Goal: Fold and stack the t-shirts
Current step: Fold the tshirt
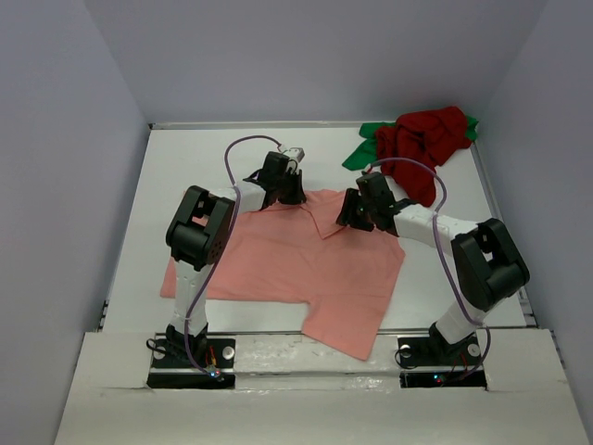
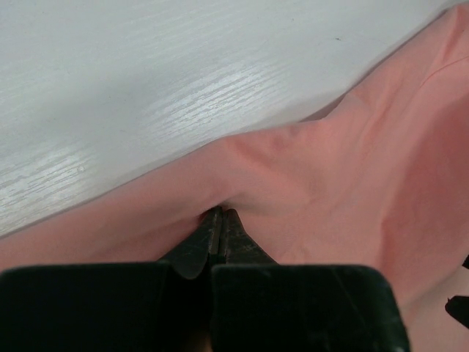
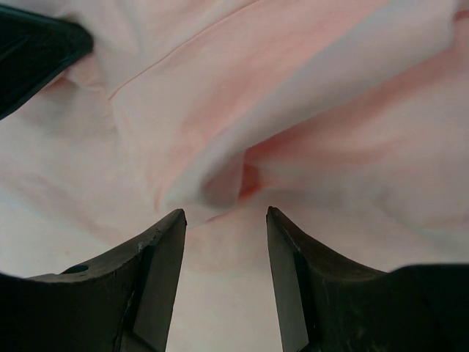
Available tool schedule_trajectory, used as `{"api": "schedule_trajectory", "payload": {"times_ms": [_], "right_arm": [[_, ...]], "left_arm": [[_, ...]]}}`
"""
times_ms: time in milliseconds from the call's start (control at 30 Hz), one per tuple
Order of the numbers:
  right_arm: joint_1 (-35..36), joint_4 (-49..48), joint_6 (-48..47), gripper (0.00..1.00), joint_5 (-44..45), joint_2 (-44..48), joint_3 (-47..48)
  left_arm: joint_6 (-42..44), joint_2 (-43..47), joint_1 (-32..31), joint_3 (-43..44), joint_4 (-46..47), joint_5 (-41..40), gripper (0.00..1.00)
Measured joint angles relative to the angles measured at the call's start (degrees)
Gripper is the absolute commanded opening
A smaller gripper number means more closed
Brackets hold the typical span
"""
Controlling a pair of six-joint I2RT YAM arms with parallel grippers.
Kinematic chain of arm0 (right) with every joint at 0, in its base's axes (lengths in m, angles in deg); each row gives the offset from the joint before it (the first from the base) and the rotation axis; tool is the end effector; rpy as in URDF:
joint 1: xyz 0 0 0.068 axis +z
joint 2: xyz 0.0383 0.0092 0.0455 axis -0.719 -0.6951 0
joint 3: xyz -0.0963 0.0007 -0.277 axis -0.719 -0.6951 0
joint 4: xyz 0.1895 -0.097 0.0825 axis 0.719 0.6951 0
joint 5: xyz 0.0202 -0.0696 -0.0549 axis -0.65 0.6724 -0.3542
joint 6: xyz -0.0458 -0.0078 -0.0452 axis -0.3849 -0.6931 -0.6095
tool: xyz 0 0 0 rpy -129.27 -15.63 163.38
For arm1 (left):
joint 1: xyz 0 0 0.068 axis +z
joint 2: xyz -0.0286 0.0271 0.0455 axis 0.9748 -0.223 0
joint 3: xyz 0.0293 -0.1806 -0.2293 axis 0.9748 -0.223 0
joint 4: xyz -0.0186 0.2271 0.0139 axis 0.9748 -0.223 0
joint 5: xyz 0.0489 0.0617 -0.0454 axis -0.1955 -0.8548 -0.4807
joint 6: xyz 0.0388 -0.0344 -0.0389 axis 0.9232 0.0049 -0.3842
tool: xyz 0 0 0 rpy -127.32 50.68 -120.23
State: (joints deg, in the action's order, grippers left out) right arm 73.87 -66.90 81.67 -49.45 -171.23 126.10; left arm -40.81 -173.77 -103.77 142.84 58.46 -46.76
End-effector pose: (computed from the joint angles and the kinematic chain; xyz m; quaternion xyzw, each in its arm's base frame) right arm 0.2908 0.1543 0.2211 0.0595 0.9301 0.1908 0.3083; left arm 0.4033 -0.2193 0.1922 0.1569 0.8606 -0.2903 0.3880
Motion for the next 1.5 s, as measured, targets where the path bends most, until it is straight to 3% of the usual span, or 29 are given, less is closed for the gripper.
{"api": "schedule_trajectory", "payload": {"times_ms": [200, 467, 833, 1200, 1500], "right_arm": [[-0.7, 0.9, -3.0, 0.52, 7.6, 0.0, 0.8], [-4.7, -1.9, -6.2, 0.48, 9.0, -0.3, 1.2], [-17.2, -26.5, -5.3, 0.5, -8.2, 0.0, -15.8], [-17.7, -49.4, -0.5, 0.51, -21.1, -7.3, -20.5], [-18.2, -56.0, 0.6, 0.5, -23.9, -10.3, -20.4]], "left_arm": [[0.3, 0.0, 0.0, 0.0, 0.0, 0.0, 0.0], [0.4, 0.0, -0.1, 0.1, -0.2, 0.0, 0.0], [0.9, 0.0, -0.3, 0.3, -0.5, 0.0, 0.0], [1.2, 0.0, -0.3, 0.3, -0.6, 0.1, 0.0], [1.3, 0.0, -0.3, 0.3, -0.6, 0.1, 0.0]]}}
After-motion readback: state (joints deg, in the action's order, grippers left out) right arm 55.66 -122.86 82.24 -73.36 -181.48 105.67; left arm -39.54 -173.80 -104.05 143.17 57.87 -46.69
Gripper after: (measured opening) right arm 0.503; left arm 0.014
